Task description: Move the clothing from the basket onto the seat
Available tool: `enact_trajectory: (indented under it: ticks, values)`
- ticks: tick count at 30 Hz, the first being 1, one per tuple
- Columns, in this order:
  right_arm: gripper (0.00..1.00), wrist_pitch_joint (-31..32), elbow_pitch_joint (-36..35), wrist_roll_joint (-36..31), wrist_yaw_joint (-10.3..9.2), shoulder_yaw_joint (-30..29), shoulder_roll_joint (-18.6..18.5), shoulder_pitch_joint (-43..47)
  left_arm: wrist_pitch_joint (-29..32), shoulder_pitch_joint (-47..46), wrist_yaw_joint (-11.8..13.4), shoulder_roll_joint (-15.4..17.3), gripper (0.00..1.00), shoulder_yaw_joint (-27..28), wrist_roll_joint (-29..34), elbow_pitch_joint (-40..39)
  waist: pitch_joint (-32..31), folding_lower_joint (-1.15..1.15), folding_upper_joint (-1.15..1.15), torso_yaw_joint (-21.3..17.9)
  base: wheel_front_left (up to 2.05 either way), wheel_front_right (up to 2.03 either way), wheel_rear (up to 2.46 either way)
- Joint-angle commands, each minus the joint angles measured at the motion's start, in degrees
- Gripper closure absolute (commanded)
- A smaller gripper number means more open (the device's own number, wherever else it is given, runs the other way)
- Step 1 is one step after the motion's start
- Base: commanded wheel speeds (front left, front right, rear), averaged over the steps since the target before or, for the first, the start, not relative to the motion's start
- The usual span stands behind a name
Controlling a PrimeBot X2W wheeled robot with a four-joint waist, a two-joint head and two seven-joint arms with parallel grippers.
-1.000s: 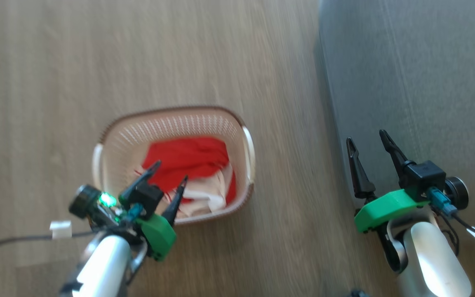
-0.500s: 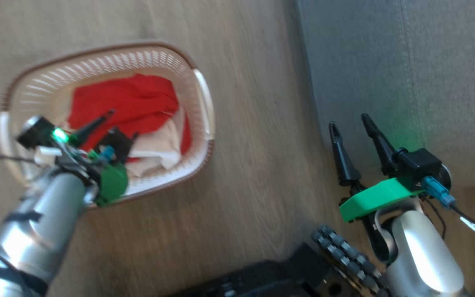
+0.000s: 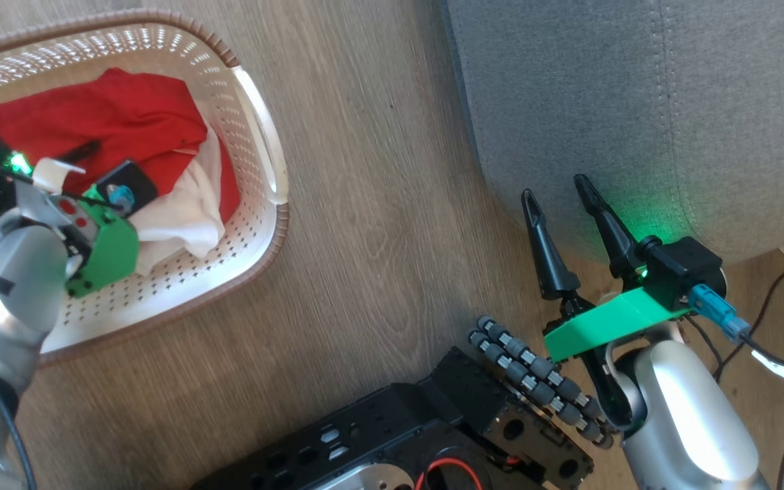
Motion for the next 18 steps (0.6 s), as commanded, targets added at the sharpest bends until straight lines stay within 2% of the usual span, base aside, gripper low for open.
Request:
enact_trajectory:
  ticks: [1, 8, 18]
  values:
    - [0.00, -0.54, -1.47, 0.54, -0.01, 0.91, -0.66, 3.75, -0.55, -0.75, 0.23, 1.12, 0.00, 0.70, 0.76, 0.85, 0.47, -0.01, 0.00, -0.30, 0.00, 0.00, 0.00]
    - [0.00, -0.54, -2.80, 1.07, -0.01, 1.70, -0.66, 5.35, 1.68, -4.73, 2.35, 0.24, 0.00, -0.12, 1.08, 7.03, 1.36, -0.01, 0.00, -0.49, 0.00, 0.00, 0.00]
    - [0.00, -0.54, -4.48, 1.14, -0.01, 2.11, -0.66, 6.35, 5.69, -6.18, 0.09, -0.08, 0.00, -1.73, -0.20, 8.78, 2.48, -0.01, 0.00, -0.23, 0.00, 0.00, 0.00]
